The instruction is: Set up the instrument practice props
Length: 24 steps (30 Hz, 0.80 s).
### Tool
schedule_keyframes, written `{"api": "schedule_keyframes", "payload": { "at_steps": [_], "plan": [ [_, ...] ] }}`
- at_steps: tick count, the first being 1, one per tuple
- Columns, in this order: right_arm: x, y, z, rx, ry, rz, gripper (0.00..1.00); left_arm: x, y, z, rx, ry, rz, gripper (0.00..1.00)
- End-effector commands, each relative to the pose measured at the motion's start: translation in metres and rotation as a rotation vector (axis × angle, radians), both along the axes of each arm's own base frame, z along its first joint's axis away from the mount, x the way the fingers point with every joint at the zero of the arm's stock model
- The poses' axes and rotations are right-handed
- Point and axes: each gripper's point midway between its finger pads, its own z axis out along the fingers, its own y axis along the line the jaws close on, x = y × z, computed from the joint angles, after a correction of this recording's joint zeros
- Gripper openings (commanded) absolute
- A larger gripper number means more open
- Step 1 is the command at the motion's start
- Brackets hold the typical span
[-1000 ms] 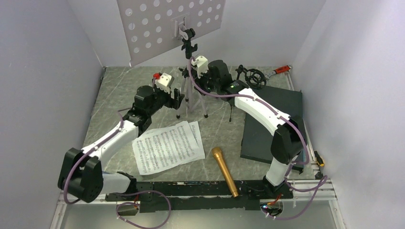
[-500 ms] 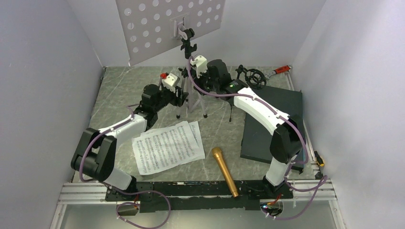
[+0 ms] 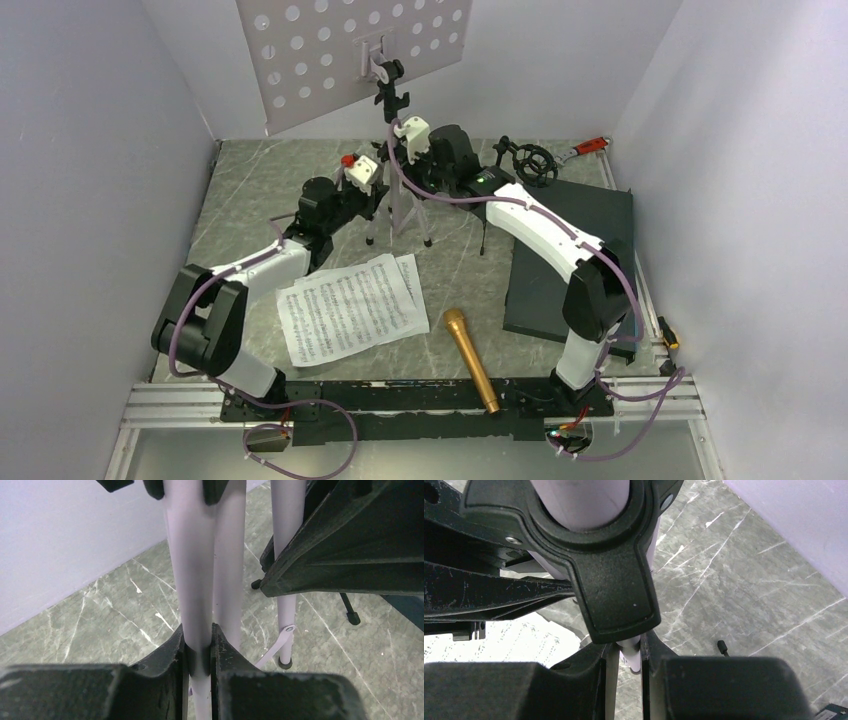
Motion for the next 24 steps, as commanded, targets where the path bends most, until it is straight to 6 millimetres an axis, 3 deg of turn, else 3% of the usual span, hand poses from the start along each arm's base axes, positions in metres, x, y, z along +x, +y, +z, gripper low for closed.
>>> {"api": "schedule_keyframes", "payload": {
  "at_steps": [1, 14, 24],
  "plan": [
    [-0.017, -0.028, -0.067, -0.202, 0.168, -0.041, 0.0, 0.003, 0.022, 0.018, 0.08, -0.076, 0.089, 0.03],
    [-0.027, -0.044, -0.068, -0.225, 0.17, -0.074, 0.0, -0.011, 0.065, 0.003, 0.15, -0.018, 0.265, 0.03],
    [-0.025, -0.069, -0.071, -0.275, 0.155, -0.195, 0.0, -0.025, 0.095, -0.002, 0.172, 0.018, 0.379, 0.03]
  ]
}}
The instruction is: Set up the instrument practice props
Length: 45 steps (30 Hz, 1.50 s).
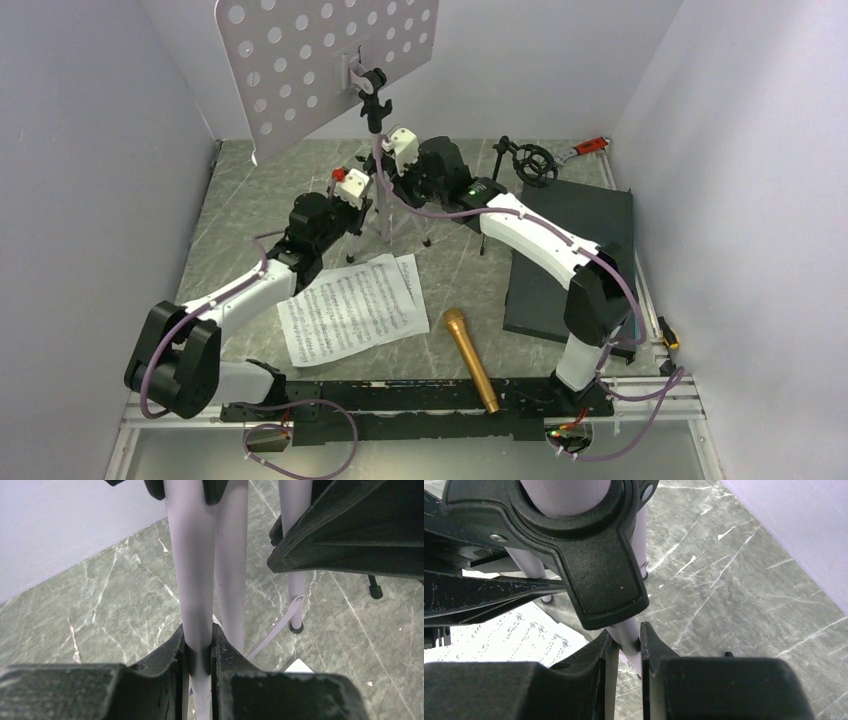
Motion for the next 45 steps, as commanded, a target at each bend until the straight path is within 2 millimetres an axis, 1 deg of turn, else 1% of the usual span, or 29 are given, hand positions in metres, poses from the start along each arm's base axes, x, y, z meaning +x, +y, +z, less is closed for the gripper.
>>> {"api": "schedule_keyframes", "payload": {
  "at_steps": [1, 5, 8, 15, 20, 26, 30, 31, 35, 39, 45],
  "plan": [
    [-0.008, -0.087, -0.066, -0.253, 0.189, -0.259, 0.0, 0.004, 0.06, 0.003, 0.101, -0.026, 0.229, 0.03],
    [-0.007, -0.095, -0.066, -0.267, 0.18, -0.307, 0.0, -0.001, 0.068, 0.001, 0.103, -0.014, 0.263, 0.03],
    [-0.005, -0.102, -0.064, -0.274, 0.167, -0.346, 0.0, -0.006, 0.071, 0.0, 0.101, -0.007, 0.267, 0.03],
    [0.004, -0.117, -0.057, -0.3, 0.127, -0.443, 0.0, -0.011, 0.081, -0.001, 0.117, 0.006, 0.303, 0.03],
    [0.009, -0.128, -0.055, -0.321, 0.116, -0.492, 0.0, -0.009, 0.089, 0.0, 0.11, 0.016, 0.33, 0.03],
    [0.013, -0.141, -0.052, -0.338, 0.11, -0.543, 0.0, -0.001, 0.1, 0.002, 0.091, 0.039, 0.371, 0.03],
    [0.013, -0.146, -0.049, -0.336, 0.102, -0.551, 0.0, 0.005, 0.107, 0.004, 0.092, 0.04, 0.4, 0.03],
    [0.012, -0.144, -0.049, -0.332, 0.104, -0.537, 0.0, 0.006, 0.107, 0.003, 0.095, 0.045, 0.401, 0.03],
    [0.001, -0.116, -0.048, -0.24, 0.121, -0.362, 0.0, 0.01, 0.106, -0.002, 0.091, 0.058, 0.39, 0.03],
    [-0.005, -0.098, -0.047, -0.172, 0.14, -0.29, 0.0, 0.009, 0.104, -0.009, 0.075, 0.068, 0.382, 0.03],
    [-0.01, -0.078, -0.056, -0.144, 0.171, -0.199, 0.0, 0.005, 0.103, -0.025, 0.076, 0.099, 0.373, 0.02]
  ]
}}
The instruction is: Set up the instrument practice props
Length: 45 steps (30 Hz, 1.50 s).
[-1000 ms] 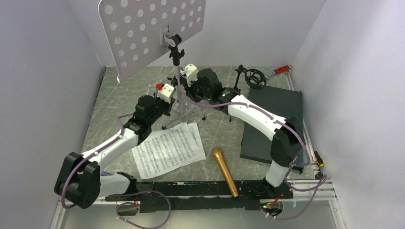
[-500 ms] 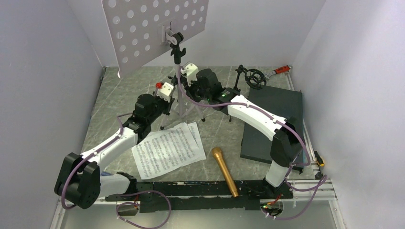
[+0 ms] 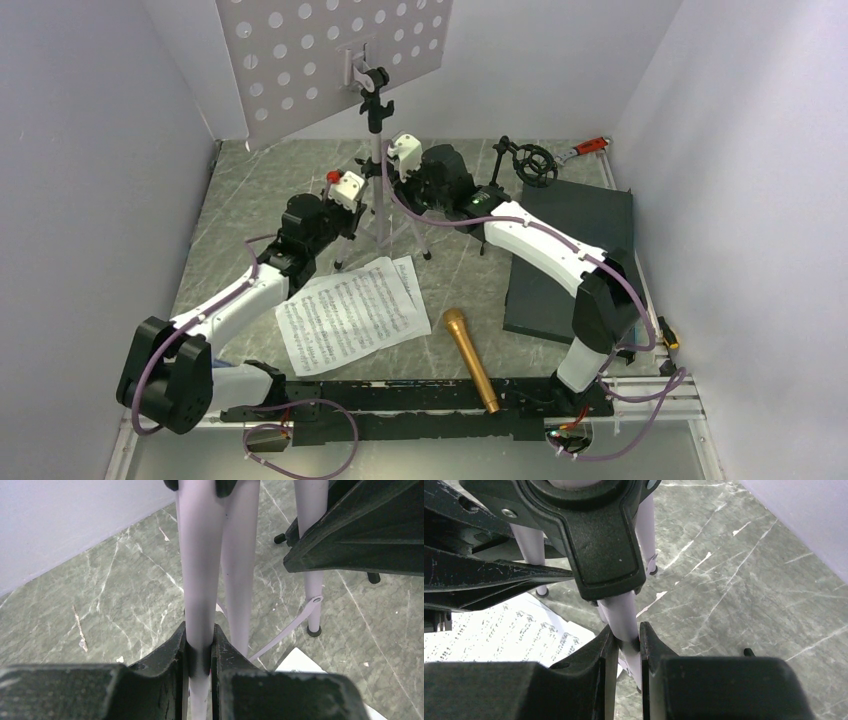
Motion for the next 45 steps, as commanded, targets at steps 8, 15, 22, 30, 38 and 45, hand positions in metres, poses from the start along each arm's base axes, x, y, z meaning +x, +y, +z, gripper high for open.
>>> {"api": "schedule_keyframes", "payload": {
  "at_steps": [8, 15, 22, 30, 38, 45],
  "plan": [
    [-0.01, -0.046, -0.053, -0.072, 0.177, -0.003, 0.21, 0.011, 0.078, -0.028, 0.052, 0.042, 0.289, 0.03],
    [-0.011, -0.029, -0.055, -0.013, 0.19, 0.055, 0.38, 0.002, 0.07, -0.036, 0.025, 0.06, 0.245, 0.02],
    [-0.011, -0.02, -0.063, 0.023, 0.171, 0.097, 0.68, 0.0, 0.056, -0.035, 0.048, 0.055, 0.18, 0.03],
    [-0.013, 0.001, -0.066, 0.102, 0.097, 0.212, 0.82, -0.001, 0.051, -0.031, 0.057, 0.049, 0.162, 0.03],
    [0.004, 0.034, -0.08, 0.154, 0.104, 0.278, 0.75, -0.002, 0.046, -0.032, 0.056, 0.052, 0.149, 0.03],
    [0.014, 0.048, -0.087, 0.172, 0.079, 0.242, 0.46, -0.002, 0.047, -0.031, 0.057, 0.047, 0.155, 0.03]
  ]
}}
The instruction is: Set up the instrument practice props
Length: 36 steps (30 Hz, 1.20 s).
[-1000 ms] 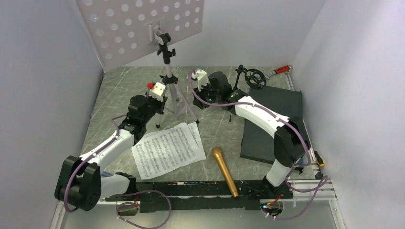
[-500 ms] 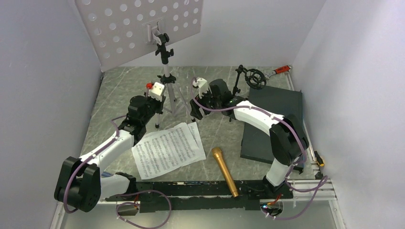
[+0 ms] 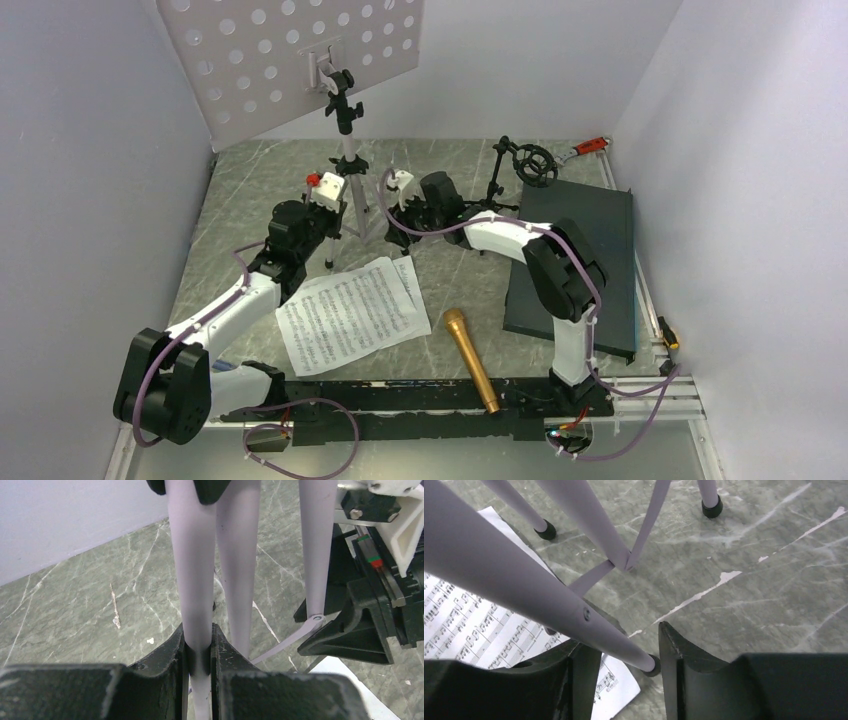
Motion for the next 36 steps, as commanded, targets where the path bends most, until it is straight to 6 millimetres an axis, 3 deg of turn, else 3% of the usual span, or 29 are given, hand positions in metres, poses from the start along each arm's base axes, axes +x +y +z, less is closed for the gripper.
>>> {"api": "schedule_keyframes", "payload": {
  "at_steps": [1, 6, 7, 12, 23, 28, 36],
  "plan": [
    [0.019, 0.018, 0.043, 0.107, -0.13, -0.025, 0.4, -0.006, 0.008, -0.026, 0.068, 0.083, 0.022, 0.03],
    [0.021, 0.005, 0.04, 0.057, -0.151, -0.07, 0.01, -0.006, 0.009, -0.025, 0.074, 0.09, 0.021, 0.02],
    [0.02, 0.002, 0.038, 0.041, -0.152, -0.075, 0.0, -0.005, 0.014, -0.025, 0.084, 0.087, 0.05, 0.03],
    [0.012, -0.019, 0.028, -0.041, -0.149, -0.108, 0.0, -0.003, 0.023, -0.025, 0.12, 0.095, 0.09, 0.03],
    [0.018, -0.087, 0.015, -0.275, -0.156, -0.375, 0.0, 0.0, 0.05, -0.03, 0.185, 0.107, 0.25, 0.03],
    [0.01, -0.104, 0.014, -0.314, -0.136, -0.427, 0.0, 0.0, 0.057, -0.028, 0.202, 0.098, 0.286, 0.03],
    [-0.006, -0.138, -0.007, -0.362, -0.047, -0.527, 0.0, -0.002, 0.063, -0.025, 0.232, 0.089, 0.312, 0.03]
  ]
}}
